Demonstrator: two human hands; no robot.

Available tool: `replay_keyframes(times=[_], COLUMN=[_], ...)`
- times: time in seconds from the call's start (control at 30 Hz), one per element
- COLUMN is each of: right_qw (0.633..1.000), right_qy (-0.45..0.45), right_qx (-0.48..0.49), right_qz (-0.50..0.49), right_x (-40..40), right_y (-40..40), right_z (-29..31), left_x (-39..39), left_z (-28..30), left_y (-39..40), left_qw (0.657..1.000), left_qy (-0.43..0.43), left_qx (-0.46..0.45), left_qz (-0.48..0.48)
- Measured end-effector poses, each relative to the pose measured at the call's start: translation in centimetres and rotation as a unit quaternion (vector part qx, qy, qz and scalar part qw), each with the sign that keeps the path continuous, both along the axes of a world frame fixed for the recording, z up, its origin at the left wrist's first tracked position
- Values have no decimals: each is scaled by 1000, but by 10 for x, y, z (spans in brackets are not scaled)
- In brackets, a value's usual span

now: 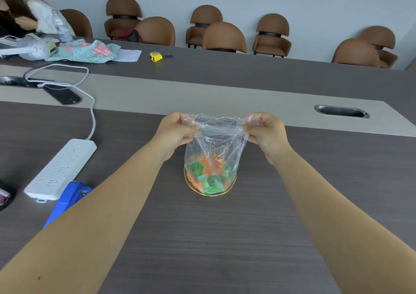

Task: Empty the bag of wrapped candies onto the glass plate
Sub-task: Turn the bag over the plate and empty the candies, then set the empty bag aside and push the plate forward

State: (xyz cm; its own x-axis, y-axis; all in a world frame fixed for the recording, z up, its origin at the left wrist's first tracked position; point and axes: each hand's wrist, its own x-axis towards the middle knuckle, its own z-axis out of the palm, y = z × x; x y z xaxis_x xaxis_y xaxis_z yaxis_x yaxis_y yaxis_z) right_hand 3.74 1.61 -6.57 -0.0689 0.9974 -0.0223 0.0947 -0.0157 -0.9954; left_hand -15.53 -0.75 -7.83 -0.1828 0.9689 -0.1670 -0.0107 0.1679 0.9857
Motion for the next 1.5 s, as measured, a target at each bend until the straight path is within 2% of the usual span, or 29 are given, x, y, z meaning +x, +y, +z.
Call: replay_keyframes(times=[0.63, 0.83, 1.0, 1.1, 1.2, 1.33, 1.47, 1.5], right_qw=[993, 992, 988, 979, 956, 917, 853, 838], right_qy=[42, -17, -113, -176, -272, -386, -507, -527], right_qx=[107, 121, 65, -2, -56, -91, -114, -121], right_qz=[-14, -36, -82, -106, -98, -39, 52, 71], right_x=[22, 71, 136, 170, 195, 215, 228, 231], right_y=[-18, -39, -66, -82, -96, -109, -112, -112], right_z=[31, 23, -19, -57, -97, -134, -151, -153], left_x=[18, 63, 125, 161, 185, 203, 213, 215], left_z=[38, 22, -35, -78, -117, -149, -167, -169], left_y=[-18, -31, -47, -58, -69, -77, -72, -71], left_qw=[990, 982, 975, 947, 920, 873, 757, 741], left_qy=[-25, 58, 145, 261, 316, 387, 550, 565], left_qx=[137, 172, 120, 96, 63, 18, -30, -38], left_qz=[-7, -50, -118, -164, -223, -298, -351, -359])
